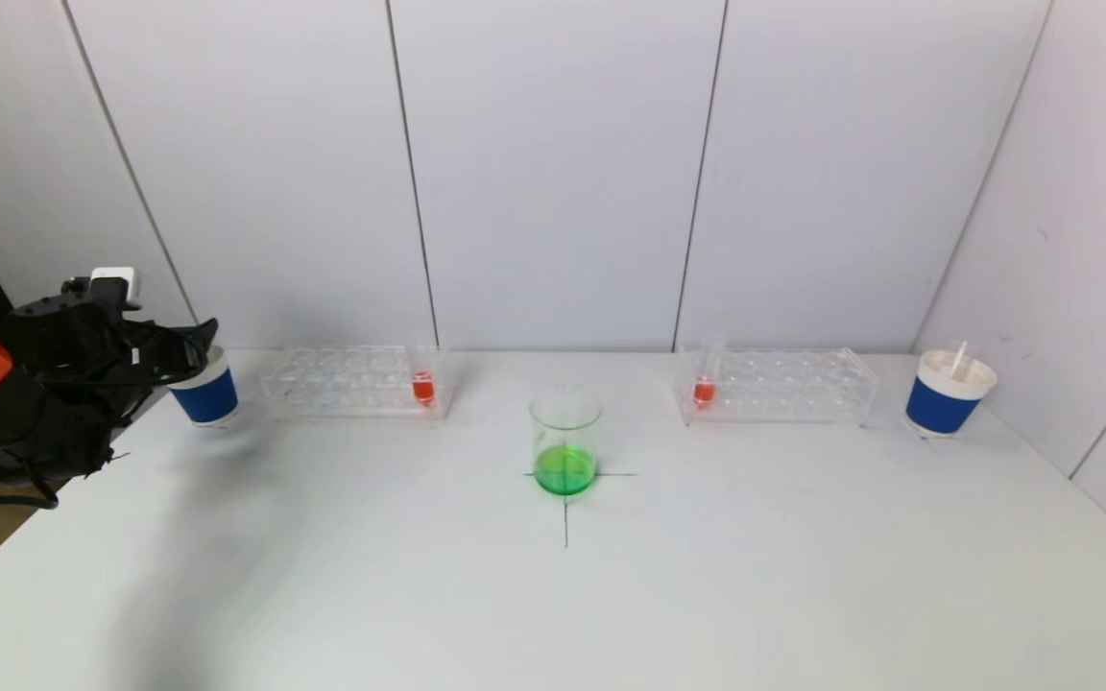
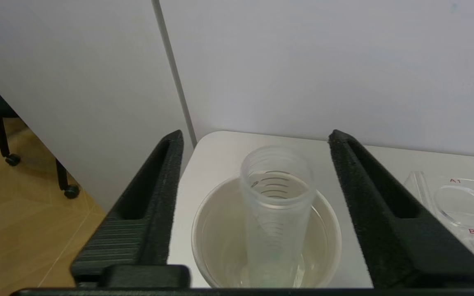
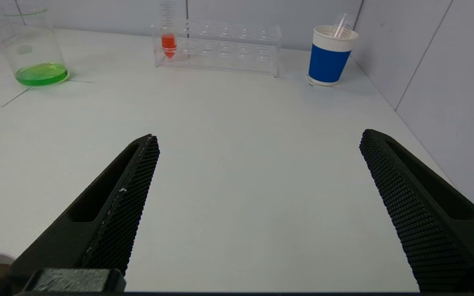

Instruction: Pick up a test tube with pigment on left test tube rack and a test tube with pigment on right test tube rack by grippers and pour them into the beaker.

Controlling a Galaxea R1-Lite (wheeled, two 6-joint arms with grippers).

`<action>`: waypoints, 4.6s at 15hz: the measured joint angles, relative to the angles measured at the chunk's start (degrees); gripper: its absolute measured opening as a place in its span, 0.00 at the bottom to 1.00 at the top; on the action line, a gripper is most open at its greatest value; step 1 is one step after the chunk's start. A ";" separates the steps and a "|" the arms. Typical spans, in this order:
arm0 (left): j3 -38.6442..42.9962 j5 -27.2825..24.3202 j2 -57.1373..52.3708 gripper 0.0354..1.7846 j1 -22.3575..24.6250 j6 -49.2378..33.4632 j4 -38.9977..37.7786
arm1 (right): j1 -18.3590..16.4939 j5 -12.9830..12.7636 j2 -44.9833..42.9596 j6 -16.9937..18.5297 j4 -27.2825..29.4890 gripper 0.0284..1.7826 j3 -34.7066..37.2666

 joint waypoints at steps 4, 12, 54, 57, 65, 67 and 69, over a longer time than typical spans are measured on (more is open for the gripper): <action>0.11 0.04 -0.02 0.96 0.02 0.00 0.00 | 0.05 0.00 0.00 -0.01 -0.01 0.99 0.00; 0.30 -0.63 -1.68 0.99 -0.20 -0.48 0.02 | 0.05 0.00 0.00 -0.01 -0.01 0.99 0.00; 66.76 6.67 -129.37 0.99 -18.40 0.60 61.90 | 0.00 0.00 0.00 -0.01 0.00 0.99 0.00; 66.76 7.14 -130.60 0.99 -18.36 -1.82 61.86 | 0.02 0.00 0.00 -0.01 0.00 0.99 0.00; 66.78 7.19 -130.87 0.99 -18.36 -4.53 61.79 | -0.02 0.00 0.00 0.00 -0.01 0.99 0.00; 66.78 7.19 -130.87 0.99 -18.36 -4.53 61.79 | 0.00 0.13 0.00 -0.17 0.00 0.99 0.00; 66.78 7.17 -130.87 0.99 -18.38 -4.55 61.79 | 0.00 0.22 0.00 -0.12 -0.06 0.99 0.00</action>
